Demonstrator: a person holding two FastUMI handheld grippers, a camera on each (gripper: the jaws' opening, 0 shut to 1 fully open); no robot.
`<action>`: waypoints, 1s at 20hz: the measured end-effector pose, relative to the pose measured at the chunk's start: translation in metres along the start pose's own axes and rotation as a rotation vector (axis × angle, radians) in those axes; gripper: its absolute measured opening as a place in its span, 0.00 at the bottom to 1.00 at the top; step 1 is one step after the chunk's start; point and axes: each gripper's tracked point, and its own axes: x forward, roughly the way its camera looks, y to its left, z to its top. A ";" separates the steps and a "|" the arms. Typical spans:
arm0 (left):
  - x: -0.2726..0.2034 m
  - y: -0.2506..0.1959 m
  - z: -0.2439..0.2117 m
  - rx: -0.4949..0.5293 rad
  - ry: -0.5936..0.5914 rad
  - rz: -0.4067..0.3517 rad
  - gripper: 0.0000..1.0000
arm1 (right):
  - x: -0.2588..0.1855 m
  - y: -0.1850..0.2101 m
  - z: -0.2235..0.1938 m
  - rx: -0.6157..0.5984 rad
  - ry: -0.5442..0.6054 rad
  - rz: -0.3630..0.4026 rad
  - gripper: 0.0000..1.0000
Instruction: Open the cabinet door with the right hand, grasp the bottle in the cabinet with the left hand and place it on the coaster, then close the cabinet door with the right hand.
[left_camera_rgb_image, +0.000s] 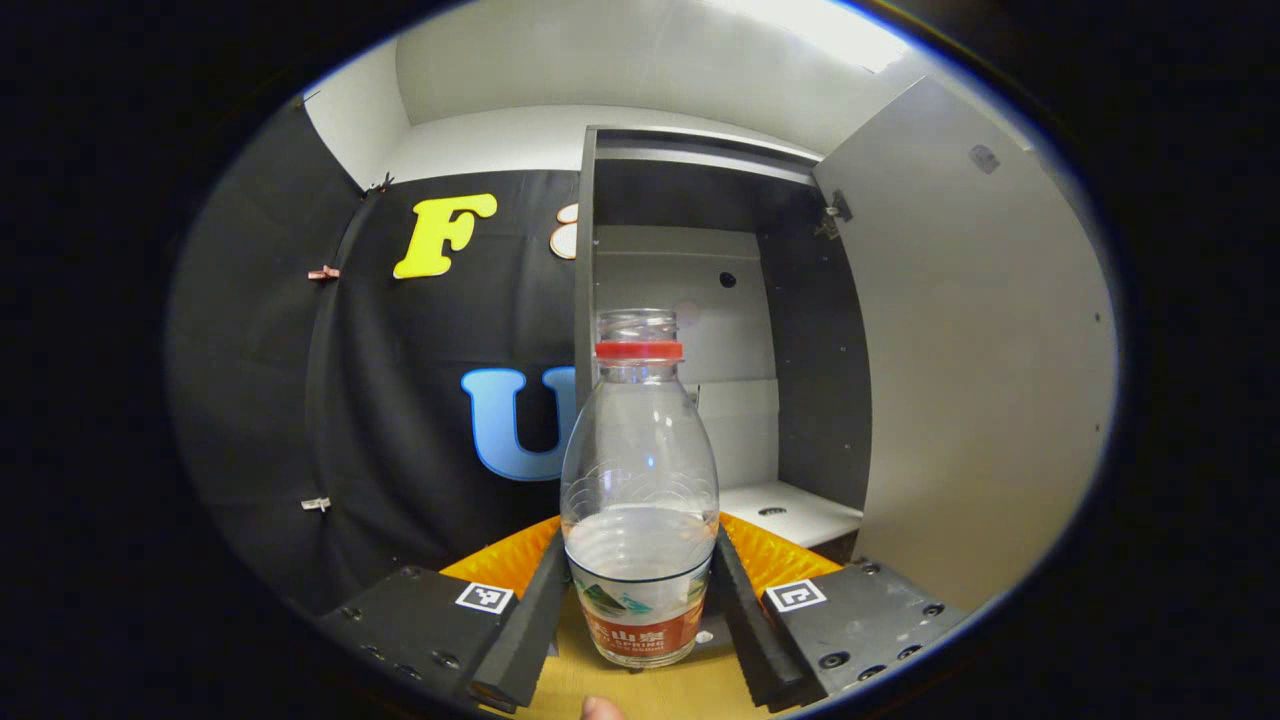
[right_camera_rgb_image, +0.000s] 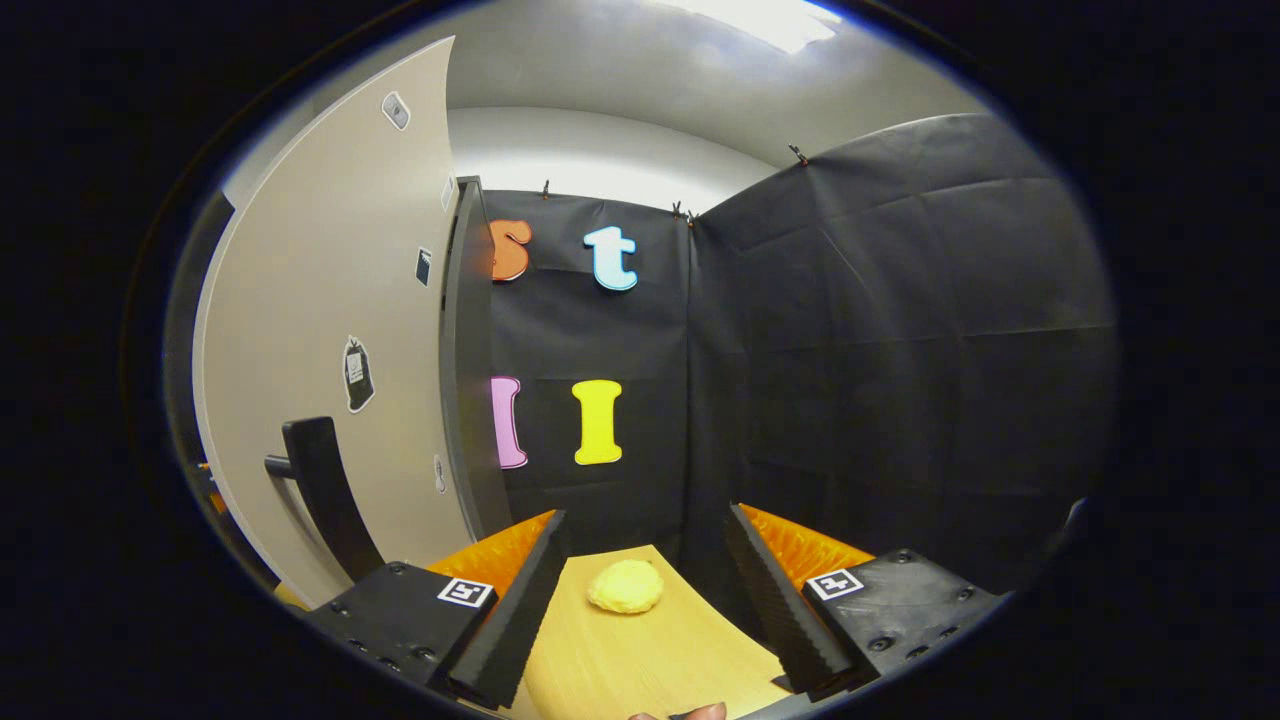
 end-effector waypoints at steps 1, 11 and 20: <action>-0.011 0.006 -0.014 -0.007 0.015 0.011 0.77 | -0.002 0.000 0.001 0.004 -0.002 -0.007 0.98; -0.068 0.033 -0.150 -0.023 0.064 0.056 0.76 | -0.018 0.002 0.003 -0.007 -0.021 -0.070 0.98; -0.097 0.003 -0.274 -0.032 0.164 -0.061 0.77 | -0.023 -0.020 0.005 -0.022 -0.026 -0.170 0.98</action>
